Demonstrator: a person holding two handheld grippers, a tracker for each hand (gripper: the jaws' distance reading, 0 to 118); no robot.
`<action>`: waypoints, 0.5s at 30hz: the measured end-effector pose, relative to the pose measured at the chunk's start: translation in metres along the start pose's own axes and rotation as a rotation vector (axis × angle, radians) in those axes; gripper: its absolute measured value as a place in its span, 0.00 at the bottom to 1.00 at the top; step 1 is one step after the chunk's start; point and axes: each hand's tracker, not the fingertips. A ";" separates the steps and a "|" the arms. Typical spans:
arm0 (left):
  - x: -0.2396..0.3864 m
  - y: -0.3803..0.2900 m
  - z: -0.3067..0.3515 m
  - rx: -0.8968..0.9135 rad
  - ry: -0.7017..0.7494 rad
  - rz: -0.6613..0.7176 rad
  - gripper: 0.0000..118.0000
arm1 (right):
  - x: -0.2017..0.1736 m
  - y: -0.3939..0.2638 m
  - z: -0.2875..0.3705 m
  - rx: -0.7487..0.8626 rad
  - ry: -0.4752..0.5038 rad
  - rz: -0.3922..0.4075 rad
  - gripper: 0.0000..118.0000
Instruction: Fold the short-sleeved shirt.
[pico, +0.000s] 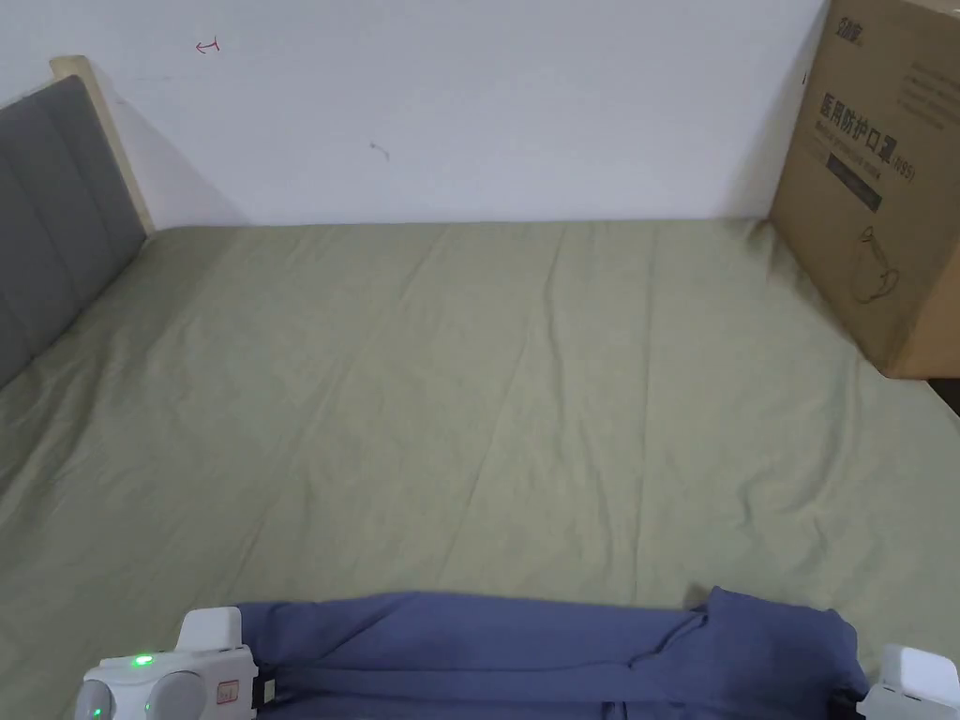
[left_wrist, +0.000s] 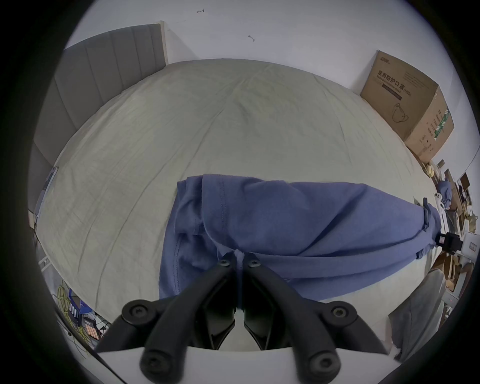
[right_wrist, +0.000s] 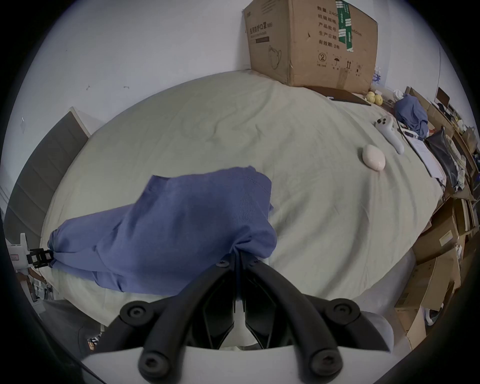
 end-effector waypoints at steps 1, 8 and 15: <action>0.000 0.002 0.004 0.001 -0.005 -0.002 0.03 | -0.001 0.004 0.006 0.011 0.002 0.004 0.03; 0.012 0.032 0.070 0.211 -0.065 0.077 0.94 | -0.029 0.056 0.080 0.271 0.024 0.065 0.74; 0.045 0.079 0.150 0.596 -0.049 -0.011 0.94 | -0.080 0.102 0.155 0.589 0.056 0.097 0.74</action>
